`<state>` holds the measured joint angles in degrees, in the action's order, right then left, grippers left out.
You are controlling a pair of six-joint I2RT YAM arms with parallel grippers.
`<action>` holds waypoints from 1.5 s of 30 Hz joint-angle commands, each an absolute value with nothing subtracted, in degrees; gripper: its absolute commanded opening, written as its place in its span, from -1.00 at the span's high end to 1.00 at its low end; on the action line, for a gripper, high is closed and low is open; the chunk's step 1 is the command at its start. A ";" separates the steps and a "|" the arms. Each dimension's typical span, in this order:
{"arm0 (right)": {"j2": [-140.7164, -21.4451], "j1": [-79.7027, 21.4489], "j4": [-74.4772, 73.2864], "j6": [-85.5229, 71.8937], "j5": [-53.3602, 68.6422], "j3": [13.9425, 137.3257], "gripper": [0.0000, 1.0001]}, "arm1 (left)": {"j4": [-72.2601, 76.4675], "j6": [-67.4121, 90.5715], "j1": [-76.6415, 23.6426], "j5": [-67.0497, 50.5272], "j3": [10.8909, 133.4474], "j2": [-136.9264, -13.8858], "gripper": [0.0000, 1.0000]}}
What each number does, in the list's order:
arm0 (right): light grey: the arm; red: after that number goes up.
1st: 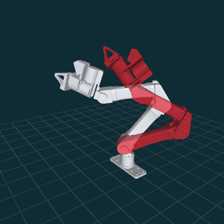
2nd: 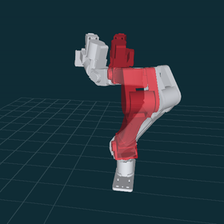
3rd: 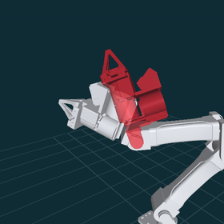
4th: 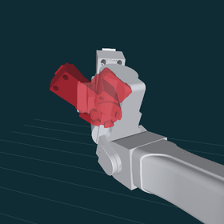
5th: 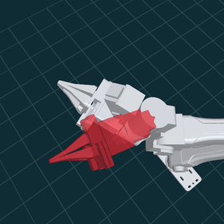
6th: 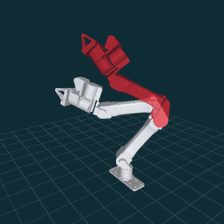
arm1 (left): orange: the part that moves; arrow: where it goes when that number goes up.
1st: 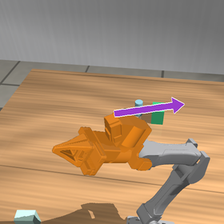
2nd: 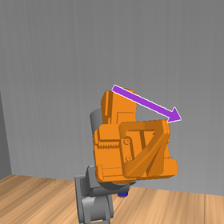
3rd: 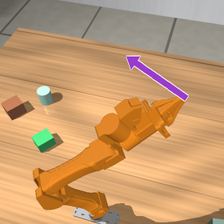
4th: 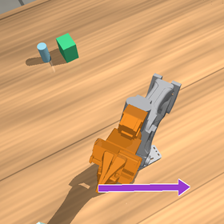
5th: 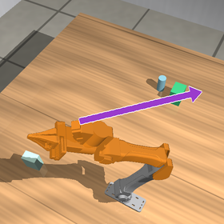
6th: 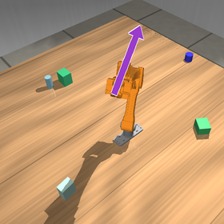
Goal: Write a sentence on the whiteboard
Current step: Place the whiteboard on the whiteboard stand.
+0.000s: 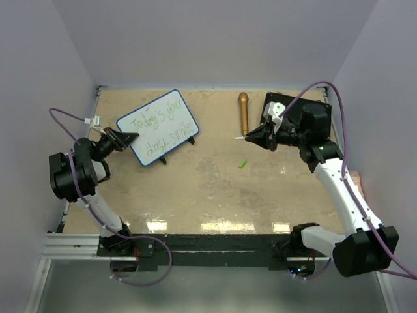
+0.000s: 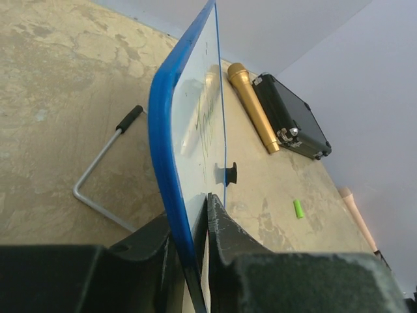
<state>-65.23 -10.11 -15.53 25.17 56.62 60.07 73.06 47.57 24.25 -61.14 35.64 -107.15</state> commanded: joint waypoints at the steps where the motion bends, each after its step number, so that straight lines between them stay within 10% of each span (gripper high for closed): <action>1: -65.30 -9.93 -15.12 26.02 58.10 60.47 1.00 | 104.50 38.68 25.31 -62.40 33.84 -107.93 0.56; 16: -65.83 -9.93 -15.29 26.19 58.45 60.56 1.00 | 99.50 27.69 25.40 -61.09 30.06 -104.77 0.43; 36: -65.48 -9.93 -15.64 26.37 58.45 60.64 1.00 | 89.24 27.25 28.30 -52.83 27.78 -95.46 -1.00; 45: -65.65 -9.93 -15.91 26.63 57.57 60.64 1.00 | 65.28 29.00 31.38 -40.70 24.96 -77.46 -1.00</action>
